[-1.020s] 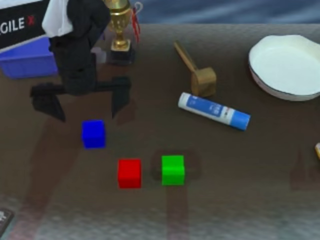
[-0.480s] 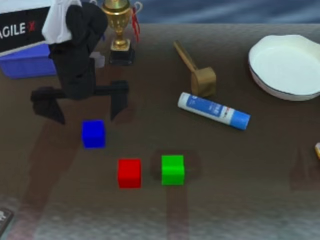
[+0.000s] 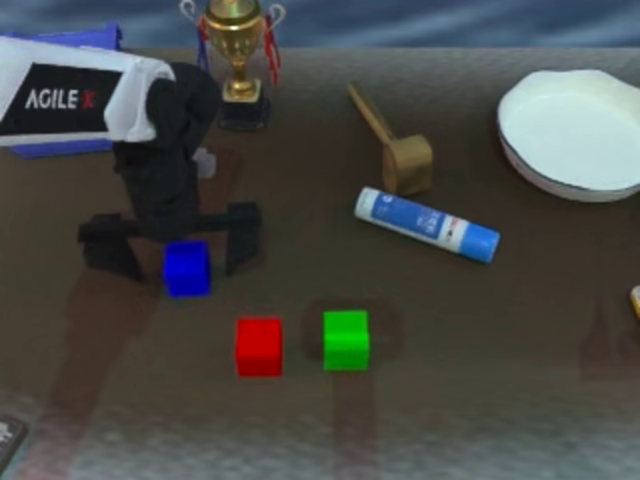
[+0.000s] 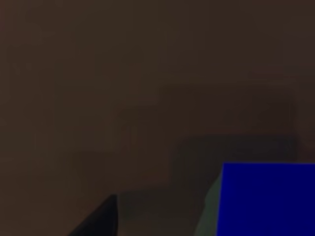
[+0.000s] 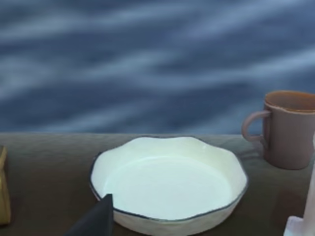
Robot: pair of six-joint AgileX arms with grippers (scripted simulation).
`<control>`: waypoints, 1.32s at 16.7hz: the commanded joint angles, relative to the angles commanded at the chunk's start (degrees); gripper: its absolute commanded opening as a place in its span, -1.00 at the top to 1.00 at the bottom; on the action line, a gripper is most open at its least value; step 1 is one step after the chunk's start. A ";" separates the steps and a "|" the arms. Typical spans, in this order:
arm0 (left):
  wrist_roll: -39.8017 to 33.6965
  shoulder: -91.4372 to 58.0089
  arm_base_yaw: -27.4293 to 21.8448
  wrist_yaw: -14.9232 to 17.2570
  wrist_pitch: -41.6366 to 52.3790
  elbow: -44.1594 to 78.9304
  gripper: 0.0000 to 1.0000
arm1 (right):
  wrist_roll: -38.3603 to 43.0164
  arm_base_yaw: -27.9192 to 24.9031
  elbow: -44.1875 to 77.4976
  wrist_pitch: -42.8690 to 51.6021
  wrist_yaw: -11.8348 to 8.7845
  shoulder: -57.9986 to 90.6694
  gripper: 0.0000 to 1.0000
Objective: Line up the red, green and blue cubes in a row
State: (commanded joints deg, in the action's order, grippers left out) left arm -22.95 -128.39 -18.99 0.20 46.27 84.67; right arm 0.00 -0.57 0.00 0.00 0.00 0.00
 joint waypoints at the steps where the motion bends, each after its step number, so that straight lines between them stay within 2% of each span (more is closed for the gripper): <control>1: 0.00 -0.01 0.00 0.00 -0.02 -0.01 -1.00 | 0.00 0.00 0.00 0.00 0.00 0.00 -1.00; 3: 0.00 -0.01 0.00 0.00 -0.02 -0.01 -1.00 | 0.00 0.00 0.00 0.00 0.00 0.00 -1.00; 16: 0.00 -0.01 0.00 0.00 -0.02 -0.01 0.96 | 0.00 0.00 0.00 0.00 0.00 0.00 -1.00; 22: 0.00 -0.01 0.00 0.00 -0.02 -0.01 1.00 | 0.00 0.00 0.00 0.00 0.00 0.00 -1.00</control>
State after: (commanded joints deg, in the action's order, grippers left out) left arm -22.95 -128.40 -18.99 0.20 46.24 84.65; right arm 0.00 -0.57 0.00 0.00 0.00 0.00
